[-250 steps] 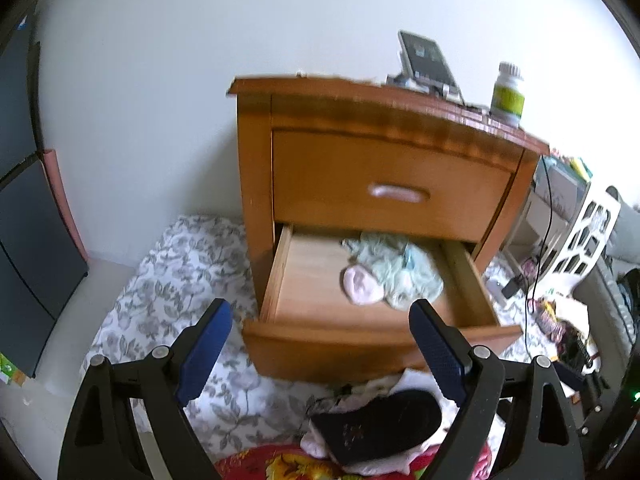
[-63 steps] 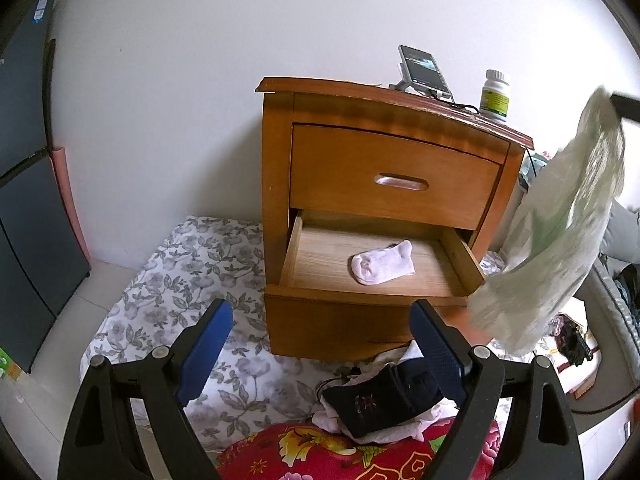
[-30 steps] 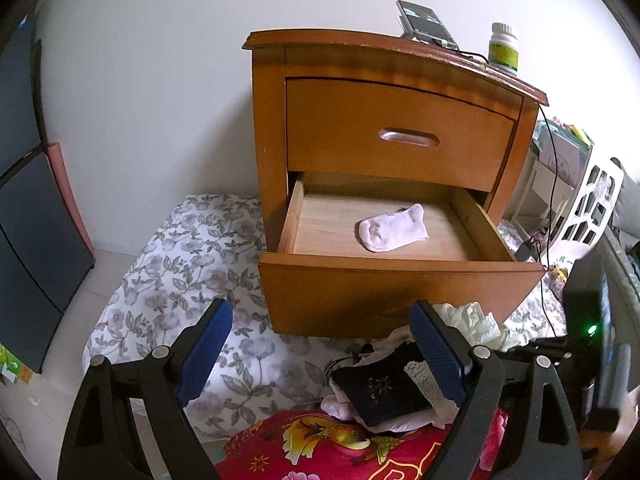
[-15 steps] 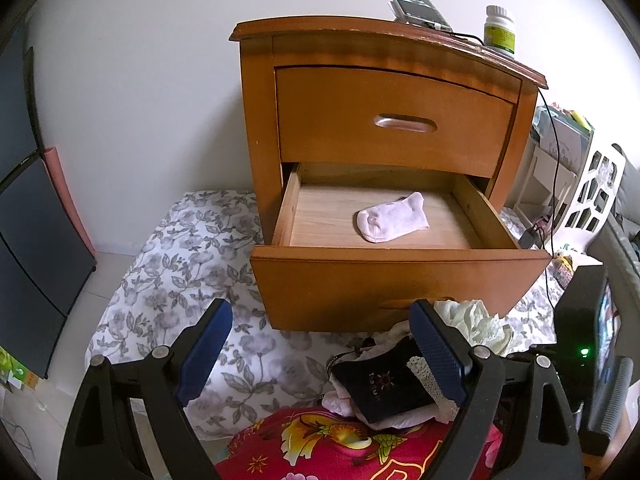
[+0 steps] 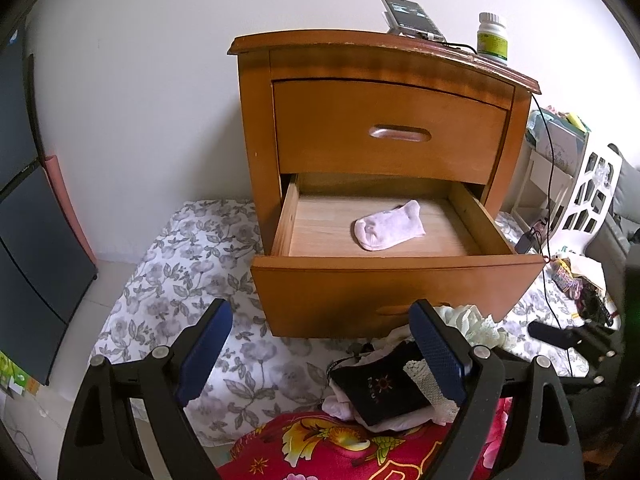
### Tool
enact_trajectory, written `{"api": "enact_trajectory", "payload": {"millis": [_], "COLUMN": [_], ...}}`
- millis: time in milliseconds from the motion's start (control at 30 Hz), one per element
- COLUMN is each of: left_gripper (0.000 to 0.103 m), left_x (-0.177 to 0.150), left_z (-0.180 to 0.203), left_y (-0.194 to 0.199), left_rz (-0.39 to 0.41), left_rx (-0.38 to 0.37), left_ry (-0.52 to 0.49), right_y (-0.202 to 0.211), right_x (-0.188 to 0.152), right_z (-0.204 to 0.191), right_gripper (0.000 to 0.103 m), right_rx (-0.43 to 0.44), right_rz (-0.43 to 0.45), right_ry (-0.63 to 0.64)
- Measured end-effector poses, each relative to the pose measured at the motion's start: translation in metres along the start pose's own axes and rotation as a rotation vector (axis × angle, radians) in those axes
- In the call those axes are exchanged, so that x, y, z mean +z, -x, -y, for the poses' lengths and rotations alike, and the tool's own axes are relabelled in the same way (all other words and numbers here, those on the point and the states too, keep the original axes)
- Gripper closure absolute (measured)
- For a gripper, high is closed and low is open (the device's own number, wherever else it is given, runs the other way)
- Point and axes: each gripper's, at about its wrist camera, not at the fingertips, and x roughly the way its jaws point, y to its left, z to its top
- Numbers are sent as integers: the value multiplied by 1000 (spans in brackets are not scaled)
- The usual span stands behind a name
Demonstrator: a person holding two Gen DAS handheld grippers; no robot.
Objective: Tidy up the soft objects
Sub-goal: 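Open the right gripper to drop the green lace cloth onto the pile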
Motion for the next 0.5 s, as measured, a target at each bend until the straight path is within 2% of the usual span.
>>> {"api": "enact_trajectory", "payload": {"millis": [100,267,500], "left_gripper": [13,13,13], "left_x": [0,-2,-4], "left_z": [1,4,4], "left_y": [0,-4,-10], "left_rz": [0,-12,-25], "left_rx": [0,4,13], "left_ry": [-3,-8,-4], "right_y": [11,21,26], "right_x": [3,4,3], "right_z": [6,13,26], "right_gripper": [31,24,4], "right_rx": [-20,-35,-50], "right_rz": [31,62,92], "right_ry": [-38,-73,-124]}}
